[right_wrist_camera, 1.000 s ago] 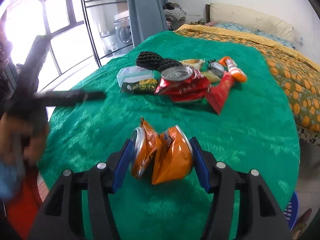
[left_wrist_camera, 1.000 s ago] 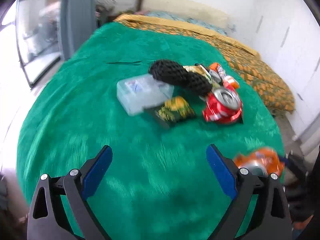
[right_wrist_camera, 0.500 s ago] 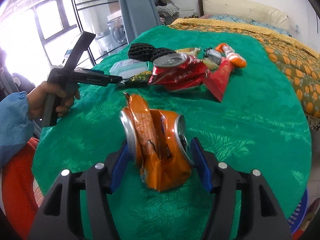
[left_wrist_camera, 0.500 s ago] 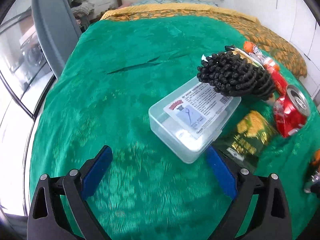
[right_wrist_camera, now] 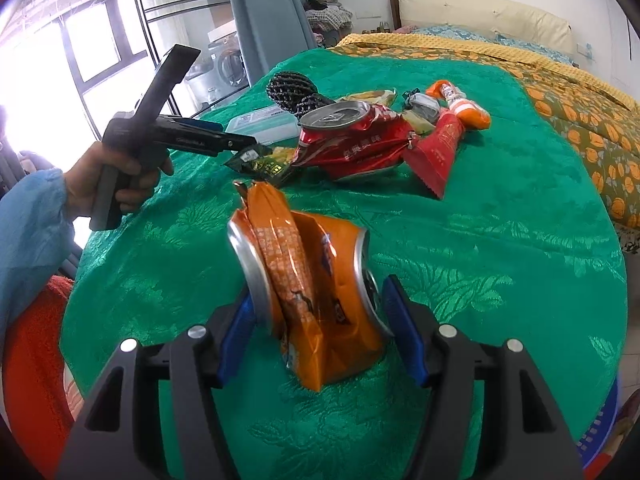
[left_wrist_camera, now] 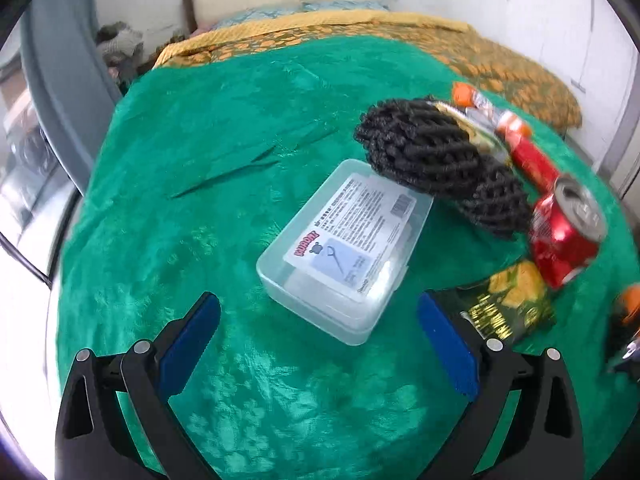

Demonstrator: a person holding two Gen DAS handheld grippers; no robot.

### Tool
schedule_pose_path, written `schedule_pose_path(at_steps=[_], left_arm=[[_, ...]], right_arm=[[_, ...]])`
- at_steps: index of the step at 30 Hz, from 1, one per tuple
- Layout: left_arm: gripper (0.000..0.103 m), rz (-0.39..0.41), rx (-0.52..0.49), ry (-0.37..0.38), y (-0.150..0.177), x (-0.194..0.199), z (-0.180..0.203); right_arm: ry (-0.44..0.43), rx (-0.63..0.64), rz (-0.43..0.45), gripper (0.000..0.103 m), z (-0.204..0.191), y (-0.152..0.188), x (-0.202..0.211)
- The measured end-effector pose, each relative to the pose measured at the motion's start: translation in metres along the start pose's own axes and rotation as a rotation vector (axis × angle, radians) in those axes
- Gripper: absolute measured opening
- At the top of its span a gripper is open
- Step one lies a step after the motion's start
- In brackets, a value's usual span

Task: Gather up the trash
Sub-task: 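Grasp the clear plastic box with the left tool while the right tool holds the can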

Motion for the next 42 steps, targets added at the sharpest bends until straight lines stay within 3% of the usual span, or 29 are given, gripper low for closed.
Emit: schedule_pose_path(at_steps=[5, 12, 14, 17, 24, 29, 31, 36, 39, 42], left_arm=[[0.098, -0.014, -0.069, -0.049, -0.01, -0.013, 0.005], [0.095, 0.009, -0.111, -0.064, -0.026, -0.024, 0.017], [0.076, 0.02, -0.078, -0.027, -0.028, -0.021, 0.016], [0.074, 0.034, -0.018, -0.019, -0.023, -0.015, 0.015], [0.07, 0.0, 0.116, -0.135, 0.01, 0.025, 0.025], [0.069, -0.039, 0.241, -0.196, 0.055, 0.071, 0.042], [0.065, -0.04, 0.265, -0.198, 0.071, 0.085, 0.051], [0.066, -0.04, 0.257, -0.134, 0.089, 0.102, 0.08], [0.082, -0.022, 0.226, -0.114, 0.091, 0.107, 0.089], [0.09, 0.007, 0.259, -0.113, 0.09, 0.115, 0.083]], right_arm=[[0.012, 0.01, 0.006, 0.062, -0.002, 0.001, 0.001], [0.007, -0.002, 0.005, 0.062, -0.001, 0.001, 0.001], [0.008, -0.002, 0.006, 0.062, -0.001, 0.001, 0.001], [0.006, -0.004, 0.007, 0.062, -0.001, 0.002, 0.001], [-0.003, -0.016, 0.011, 0.062, 0.001, 0.001, 0.002], [-0.005, -0.02, 0.01, 0.062, 0.002, 0.001, 0.002], [-0.001, -0.014, 0.008, 0.062, 0.001, 0.001, 0.002], [0.009, -0.001, -0.003, 0.063, -0.001, 0.001, 0.003], [0.008, -0.01, -0.021, 0.071, 0.002, 0.003, 0.005], [0.001, -0.016, -0.041, 0.078, 0.004, 0.006, 0.012]])
Point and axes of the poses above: each gripper's, at about its wrist camera, not at the fingertips, and x roughly against the way its jaws point, z to its right, y to its underside, the point moved 1 cm from there along -x, roughly the way its jaws point, and after that the axes turned 7 degrees about z, right-handed, at the moved point
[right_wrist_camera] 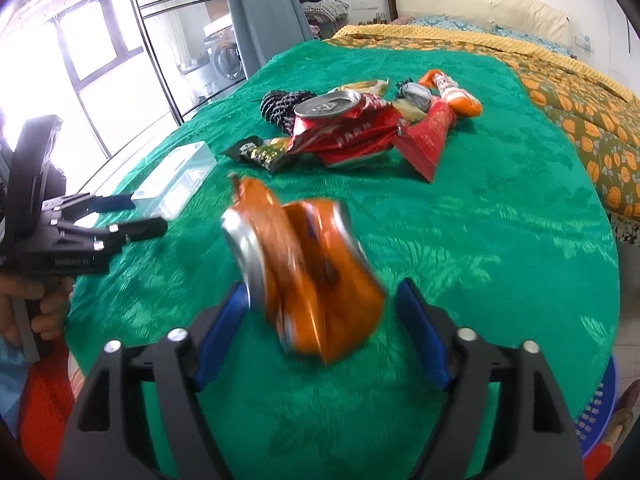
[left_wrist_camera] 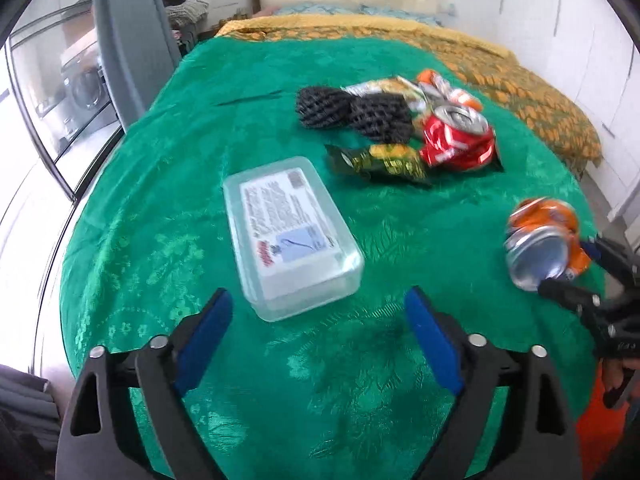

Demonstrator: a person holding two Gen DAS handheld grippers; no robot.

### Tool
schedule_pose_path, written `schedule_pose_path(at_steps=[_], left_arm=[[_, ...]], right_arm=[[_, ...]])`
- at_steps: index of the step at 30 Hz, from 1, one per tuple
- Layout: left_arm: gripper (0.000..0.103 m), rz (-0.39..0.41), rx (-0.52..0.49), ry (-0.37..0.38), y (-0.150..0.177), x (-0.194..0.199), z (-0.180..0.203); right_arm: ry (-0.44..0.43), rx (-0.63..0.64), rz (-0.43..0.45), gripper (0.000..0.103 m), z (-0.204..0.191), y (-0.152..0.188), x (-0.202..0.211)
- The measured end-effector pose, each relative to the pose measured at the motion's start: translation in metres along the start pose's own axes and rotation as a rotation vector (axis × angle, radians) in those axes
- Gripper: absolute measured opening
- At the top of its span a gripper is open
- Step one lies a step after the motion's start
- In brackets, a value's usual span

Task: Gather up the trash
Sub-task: 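Grasp the clear plastic box with the left tool while the right tool holds the can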

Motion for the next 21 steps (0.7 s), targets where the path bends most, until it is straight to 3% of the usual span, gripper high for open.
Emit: schedule_pose_path(at_steps=[5, 11, 20, 21], left_arm=[[0.092, 0.005, 0.07, 0.016, -0.015, 0.001, -0.01], [0.094, -0.085, 0.087, 0.031, -0.033, -0.026, -0.015], [0.094, -0.134, 0.05, -0.084, -0.043, -0.054, -0.02], [0.094, -0.139, 0.043, -0.089, -0.043, -0.055, -0.02]], right_arm=[[-0.014, 0.038, -0.032, 0.086, -0.004, -0.003, 0.012], [-0.03, 0.029, -0.091, 0.091, 0.001, -0.03, 0.004], [-0.061, 0.074, -0.208, 0.09, -0.005, -0.05, -0.028], [-0.056, 0.07, -0.22, 0.083, -0.005, -0.05, -0.031]])
Point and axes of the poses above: each gripper's, at about its wrist camera, not at the fingertips, and x roughly against the way its jaws point, z to its right, y to its underside, the point moved 1 cm from there along -x, roughly the way its jaws point, and after that the axes turned 7 degrees about z, right-handed, at the moved point
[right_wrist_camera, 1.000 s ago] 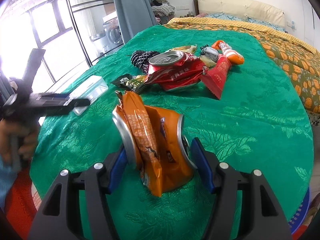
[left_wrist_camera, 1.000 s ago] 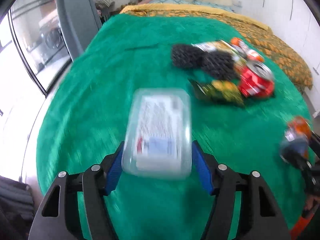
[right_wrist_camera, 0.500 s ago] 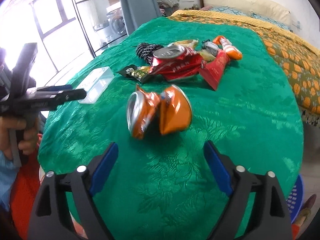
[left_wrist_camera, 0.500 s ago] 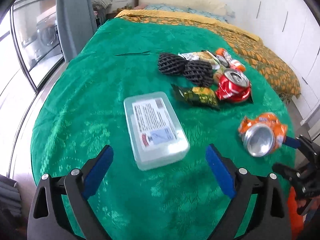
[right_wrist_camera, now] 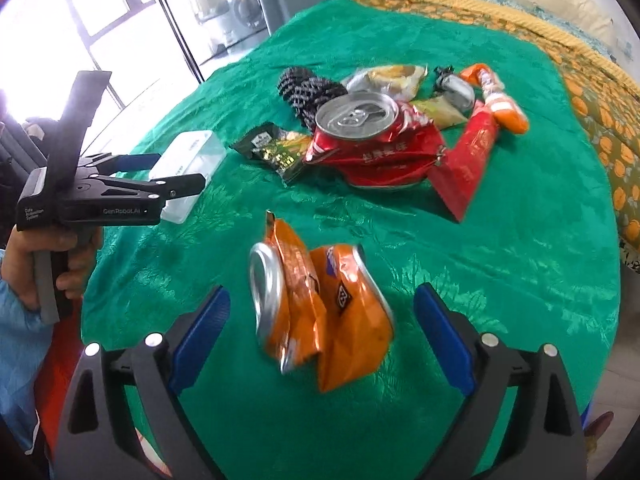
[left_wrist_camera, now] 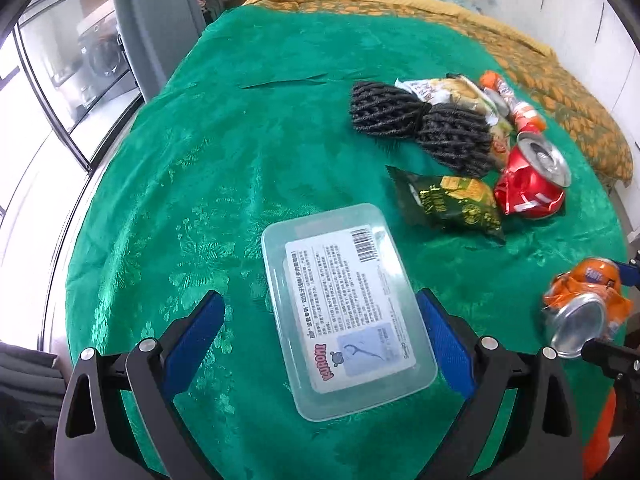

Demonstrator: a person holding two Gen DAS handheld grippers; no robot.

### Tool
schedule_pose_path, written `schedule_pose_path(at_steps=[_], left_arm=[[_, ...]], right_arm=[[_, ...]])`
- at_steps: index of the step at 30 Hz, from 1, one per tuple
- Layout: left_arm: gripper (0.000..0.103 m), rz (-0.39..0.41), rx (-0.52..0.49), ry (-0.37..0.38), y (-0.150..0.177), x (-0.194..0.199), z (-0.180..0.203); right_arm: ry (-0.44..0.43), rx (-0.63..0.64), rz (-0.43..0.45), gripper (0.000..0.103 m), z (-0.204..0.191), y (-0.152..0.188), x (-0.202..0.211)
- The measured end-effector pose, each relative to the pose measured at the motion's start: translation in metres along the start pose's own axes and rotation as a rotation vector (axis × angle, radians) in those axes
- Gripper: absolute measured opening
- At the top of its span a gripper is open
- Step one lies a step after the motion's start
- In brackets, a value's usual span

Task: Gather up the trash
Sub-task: 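Grasp the clear plastic box with the left tool while the right tool holds the can, then carry the box and orange can over the blue wastebasket with both tools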

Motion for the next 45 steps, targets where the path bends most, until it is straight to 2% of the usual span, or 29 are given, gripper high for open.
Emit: schedule_pose_path(at_steps=[1, 2, 4, 5, 12, 17, 24, 30, 35, 39, 45], left_arm=[[0.092, -0.001, -0.005, -0.003, 0.0, 0.0, 0.0], [0.088, 0.0, -0.01, -0.004, 0.001, 0.001, -0.001], [0.066, -0.001, -0.018, 0.001, 0.0, 0.003, 0.0], [0.062, 0.0, -0.018, 0.007, 0.0, 0.003, 0.0], [0.061, 0.061, -0.004, 0.008, 0.011, 0.024, 0.004], [0.061, 0.103, 0.036, 0.055, 0.026, 0.049, 0.017], [0.061, 0.136, 0.021, 0.156, 0.041, 0.073, 0.067], [0.061, 0.142, -0.024, 0.211, 0.045, 0.077, 0.112], [0.061, 0.139, -0.067, 0.249, 0.045, 0.078, 0.151], [0.061, 0.146, -0.114, 0.309, 0.043, 0.085, 0.194], [0.061, 0.141, -0.195, 0.419, 0.037, 0.092, 0.267]], right_arm=[[-0.002, 0.0, -0.005, 0.068, -0.001, 0.0, 0.0], [-0.009, 0.005, -0.016, 0.064, -0.002, 0.001, -0.001], [-0.003, 0.017, -0.025, 0.06, -0.004, 0.002, 0.001], [-0.006, 0.021, -0.025, 0.059, -0.004, 0.004, 0.003], [-0.016, 0.017, 0.044, 0.056, -0.011, 0.017, 0.026], [0.025, 0.006, 0.116, 0.055, -0.008, 0.028, 0.047], [0.034, -0.033, 0.183, 0.055, 0.004, 0.036, 0.072], [0.042, -0.076, 0.219, 0.055, 0.024, 0.045, 0.094], [0.046, -0.146, 0.259, 0.055, 0.052, 0.057, 0.116], [0.09, -0.215, 0.295, 0.055, 0.086, 0.077, 0.142], [0.268, -0.346, 0.3, 0.055, 0.167, 0.127, 0.183]])
Point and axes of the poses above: each gripper's, at about its wrist camera, not at the fingertips, and x roughly against the way its jaws point, z to its right, y to its underside, the point moved 1 cm from there along -x, roughly the way its jaws point, and after that the axes turned 7 degrees about z, right-handed, at the moved point
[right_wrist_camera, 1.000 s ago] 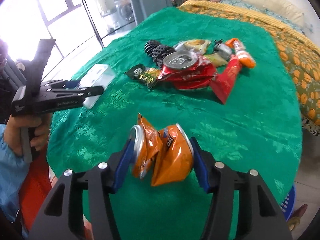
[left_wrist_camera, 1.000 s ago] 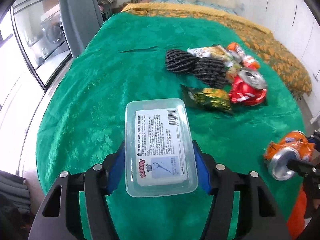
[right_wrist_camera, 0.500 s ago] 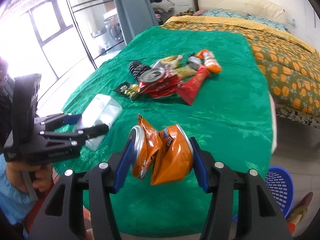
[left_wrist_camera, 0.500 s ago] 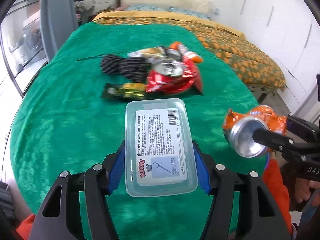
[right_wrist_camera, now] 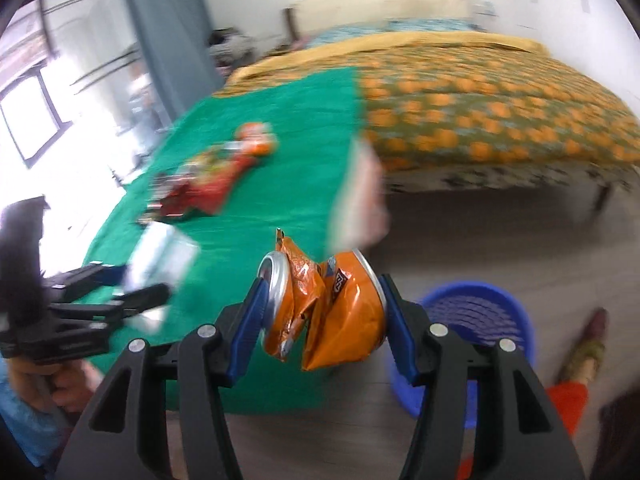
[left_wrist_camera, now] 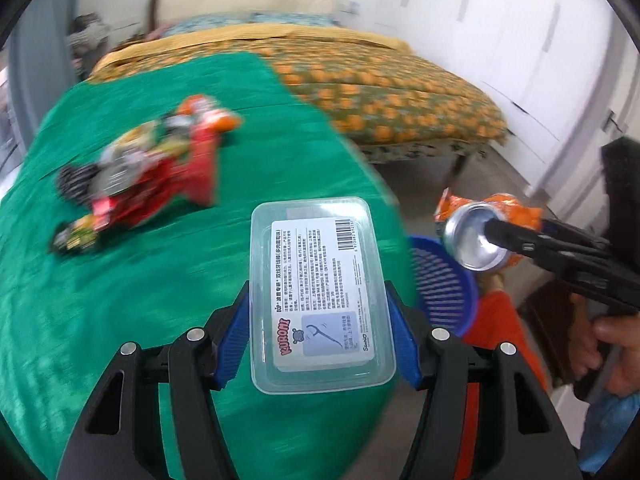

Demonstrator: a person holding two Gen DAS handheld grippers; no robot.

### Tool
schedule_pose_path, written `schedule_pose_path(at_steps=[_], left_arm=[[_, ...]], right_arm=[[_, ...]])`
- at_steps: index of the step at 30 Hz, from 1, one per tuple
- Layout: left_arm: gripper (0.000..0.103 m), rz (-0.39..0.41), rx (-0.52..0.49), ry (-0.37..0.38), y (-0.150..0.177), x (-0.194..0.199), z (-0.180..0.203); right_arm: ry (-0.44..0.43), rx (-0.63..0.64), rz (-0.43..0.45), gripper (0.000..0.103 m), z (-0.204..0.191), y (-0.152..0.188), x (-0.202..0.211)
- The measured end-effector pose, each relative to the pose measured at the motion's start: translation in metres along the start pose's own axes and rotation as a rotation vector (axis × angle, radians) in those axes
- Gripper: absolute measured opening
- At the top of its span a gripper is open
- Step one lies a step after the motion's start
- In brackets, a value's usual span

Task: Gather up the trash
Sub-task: 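Carry the box and orange can over the blue wastebasket with both tools, then open both tools to drop the box and can into the wastebasket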

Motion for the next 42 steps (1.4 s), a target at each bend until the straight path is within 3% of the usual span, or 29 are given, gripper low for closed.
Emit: schedule_pose_path(at_steps=[4, 12, 20, 26, 27, 28, 30, 33, 37, 42], left_arm=[[0.061, -0.035, -0.058, 0.09, -0.01, -0.03, 0.059], [0.061, -0.176, -0.094, 0.162, 0.001, -0.125, 0.143], [0.061, -0.297, -0.048, 0.143, 0.028, -0.214, 0.164], [0.062, -0.322, -0.025, 0.117, 0.033, -0.255, 0.168], [0.068, -0.322, -0.021, 0.117, 0.033, -0.261, 0.168], [0.08, -0.324, -0.021, 0.112, 0.032, -0.268, 0.17], [0.085, -0.306, -0.026, 0.087, 0.03, -0.269, 0.168], [0.085, -0.285, -0.003, 0.097, 0.021, -0.258, 0.164], [0.09, -0.201, -0.039, 0.155, 0.008, -0.213, 0.167], [0.093, -0.099, -0.09, 0.199, -0.004, -0.148, 0.164]], right_arm=[[0.134, -0.081, -0.028, 0.056, 0.066, 0.013, 0.0], [0.263, -0.196, -0.081, 0.056, 0.148, 0.045, -0.016], [0.302, -0.331, -0.121, 0.057, 0.203, 0.068, -0.04], [0.277, -0.427, -0.124, 0.061, 0.223, 0.074, -0.054], [0.272, -0.44, -0.124, 0.062, 0.225, 0.075, -0.057], [0.255, -0.464, -0.124, 0.071, 0.229, 0.076, -0.061], [0.243, -0.518, -0.112, 0.078, 0.24, 0.077, -0.065], [0.256, -0.549, -0.081, 0.078, 0.247, 0.076, -0.056], [0.298, -0.514, -0.026, 0.079, 0.24, 0.07, -0.039], [0.314, -0.436, 0.042, 0.084, 0.202, 0.055, -0.023]])
Point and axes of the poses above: each gripper's, at about its wrist camera, not at the fingertips, and x roughly against the way its jaws point, z to its right, y to its underside, the point moved 1 cm from there along -x, roughly the way its jaws point, and after that the axes turned 7 degrees about z, right-handed, at the moved point
